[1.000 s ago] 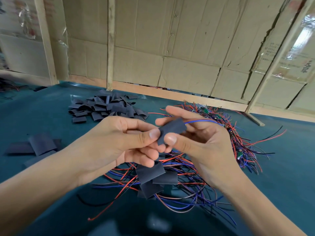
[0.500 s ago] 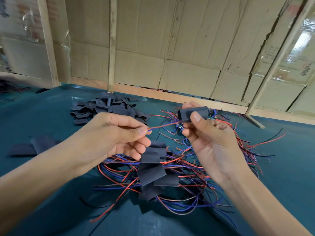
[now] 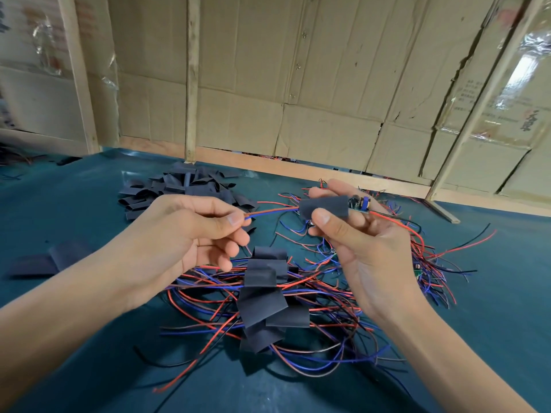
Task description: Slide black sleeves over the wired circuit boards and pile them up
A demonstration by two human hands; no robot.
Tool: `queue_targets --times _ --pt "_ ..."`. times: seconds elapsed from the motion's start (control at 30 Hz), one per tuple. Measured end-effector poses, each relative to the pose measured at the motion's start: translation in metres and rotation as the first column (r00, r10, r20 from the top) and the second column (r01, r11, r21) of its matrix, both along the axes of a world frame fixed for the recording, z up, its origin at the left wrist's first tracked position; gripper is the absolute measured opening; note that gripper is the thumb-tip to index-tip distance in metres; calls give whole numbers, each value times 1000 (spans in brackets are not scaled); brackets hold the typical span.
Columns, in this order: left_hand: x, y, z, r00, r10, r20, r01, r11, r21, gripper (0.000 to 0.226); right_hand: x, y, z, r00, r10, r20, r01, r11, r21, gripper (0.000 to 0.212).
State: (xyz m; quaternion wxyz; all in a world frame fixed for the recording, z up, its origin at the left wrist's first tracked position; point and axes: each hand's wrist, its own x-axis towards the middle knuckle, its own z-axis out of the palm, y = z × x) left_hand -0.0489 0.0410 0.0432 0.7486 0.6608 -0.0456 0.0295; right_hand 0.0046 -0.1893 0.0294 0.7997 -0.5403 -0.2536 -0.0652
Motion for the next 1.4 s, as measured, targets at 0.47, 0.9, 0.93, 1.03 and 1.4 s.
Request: queue_targets --times 0.47,0.9,0.93,1.03,1.4 --pt "3 -4 -18 827 120 550 -544 420 727 13 -18 5 4 952 -195 234 263 914 -308 35" --pt "24 21 -36 852 26 522 -501 328 801 11 3 2 -3 984 -144 103 169 938 -302 36" --pt "24 23 -37 853 12 522 -498 319 807 10 3 3 -6 983 -158 92 179 937 -301 36" --pt "25 30 -37 865 -34 501 -465 321 825 21 1 1 -17 986 -166 23 164 937 -307 42" --pt "31 44 -45 809 -186 558 -452 411 792 21 1 -4 -20 962 -35 -269 -41 961 -272 57"
